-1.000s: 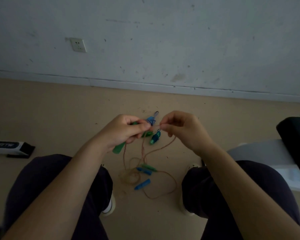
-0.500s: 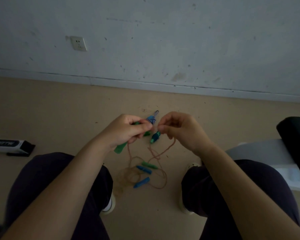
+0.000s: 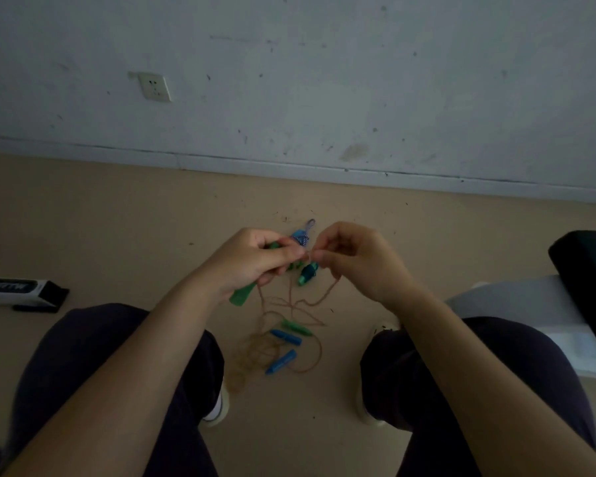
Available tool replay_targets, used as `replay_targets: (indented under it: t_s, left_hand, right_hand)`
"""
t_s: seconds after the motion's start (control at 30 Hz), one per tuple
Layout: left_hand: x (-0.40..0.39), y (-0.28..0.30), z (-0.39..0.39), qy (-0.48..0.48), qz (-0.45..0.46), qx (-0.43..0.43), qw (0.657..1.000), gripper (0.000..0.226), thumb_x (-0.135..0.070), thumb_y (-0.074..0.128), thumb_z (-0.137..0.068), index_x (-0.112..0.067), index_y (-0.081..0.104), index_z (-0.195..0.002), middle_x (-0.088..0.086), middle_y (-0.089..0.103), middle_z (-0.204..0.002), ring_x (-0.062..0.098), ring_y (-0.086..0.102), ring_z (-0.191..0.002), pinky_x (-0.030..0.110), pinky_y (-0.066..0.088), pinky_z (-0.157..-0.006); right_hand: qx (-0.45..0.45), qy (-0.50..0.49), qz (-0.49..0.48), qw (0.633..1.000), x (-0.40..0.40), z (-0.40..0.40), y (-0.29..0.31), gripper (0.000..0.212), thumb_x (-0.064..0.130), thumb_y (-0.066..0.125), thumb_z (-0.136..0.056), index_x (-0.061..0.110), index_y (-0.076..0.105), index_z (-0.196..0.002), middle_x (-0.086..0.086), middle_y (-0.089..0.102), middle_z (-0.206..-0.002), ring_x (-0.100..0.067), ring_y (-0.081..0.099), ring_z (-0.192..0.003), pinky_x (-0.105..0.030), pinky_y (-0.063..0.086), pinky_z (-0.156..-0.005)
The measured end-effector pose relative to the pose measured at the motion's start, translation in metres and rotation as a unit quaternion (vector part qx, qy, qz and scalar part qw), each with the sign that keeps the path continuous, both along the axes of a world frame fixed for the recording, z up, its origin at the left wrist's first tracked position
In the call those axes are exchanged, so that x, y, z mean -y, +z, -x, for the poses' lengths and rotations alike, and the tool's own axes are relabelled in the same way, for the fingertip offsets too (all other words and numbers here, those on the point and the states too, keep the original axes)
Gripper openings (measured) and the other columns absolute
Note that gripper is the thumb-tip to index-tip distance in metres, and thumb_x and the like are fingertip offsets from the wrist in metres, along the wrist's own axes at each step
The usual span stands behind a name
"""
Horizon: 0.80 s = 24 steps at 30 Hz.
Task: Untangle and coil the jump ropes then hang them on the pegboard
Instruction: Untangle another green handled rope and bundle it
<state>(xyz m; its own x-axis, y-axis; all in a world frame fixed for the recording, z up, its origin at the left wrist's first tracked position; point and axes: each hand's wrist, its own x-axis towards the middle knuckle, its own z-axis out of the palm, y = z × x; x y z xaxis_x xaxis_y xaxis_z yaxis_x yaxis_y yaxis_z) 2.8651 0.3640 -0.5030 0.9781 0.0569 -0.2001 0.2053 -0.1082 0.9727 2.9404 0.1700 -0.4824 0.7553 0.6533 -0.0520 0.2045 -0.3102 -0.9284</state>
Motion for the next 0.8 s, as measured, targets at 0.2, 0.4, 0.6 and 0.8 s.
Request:
replay_targets:
  t_s: [0.2,0.4,0.6,0.8]
  left_hand:
    - [-0.034,0.008,0.007,0.087,-0.009,0.011,0.996,0.015,-0.033,0.072,-0.084,-0.021,0.081,-0.085,-0.007,0.057,-0.059,0.007,0.043,-0.048,0.017,0.036,-0.045]
    - [0.001,0.004,0.004,0.021,0.019,-0.016,0.999,0.029,-0.04,0.077,-0.073,-0.015,0.079,-0.089,-0.004,0.057,-0.059,0.008,0.042,-0.047,0.018,0.035,-0.044]
    - [-0.015,0.008,0.003,0.051,-0.031,-0.007,0.998,0.021,-0.029,0.072,-0.088,-0.012,0.078,-0.098,-0.007,0.058,-0.058,0.008,0.043,-0.049,0.017,0.036,-0.046]
    - [-0.015,0.003,0.004,0.061,0.006,-0.01,0.998,0.025,-0.042,0.076,-0.072,-0.021,0.081,-0.086,-0.009,0.058,-0.056,0.006,0.043,-0.047,0.016,0.036,-0.044]
  right_hand:
    - [0.027,-0.135,-0.038,0.99,0.023,-0.023,0.008,0.004,0.017,0.064,-0.092,0.015,0.062,-0.095,0.001,0.066,-0.08,-0.009,0.062,-0.068,-0.024,0.053,-0.071]
    - [-0.034,0.05,-0.005,0.998,0.004,0.0,0.005,0.016,0.01,0.072,-0.085,0.007,0.064,-0.098,-0.009,0.069,-0.08,-0.01,0.061,-0.062,-0.025,0.053,-0.061]
    - [0.028,-0.062,-0.03,0.997,0.011,-0.011,0.008,0.007,0.011,0.065,-0.091,0.011,0.058,-0.09,0.004,0.062,-0.073,-0.003,0.056,-0.061,-0.022,0.049,-0.062]
    - [-0.009,-0.014,-0.022,1.0,0.021,-0.017,0.009,0.024,0.017,0.071,-0.087,0.011,0.061,-0.107,-0.005,0.07,-0.083,-0.013,0.064,-0.069,-0.026,0.056,-0.069]
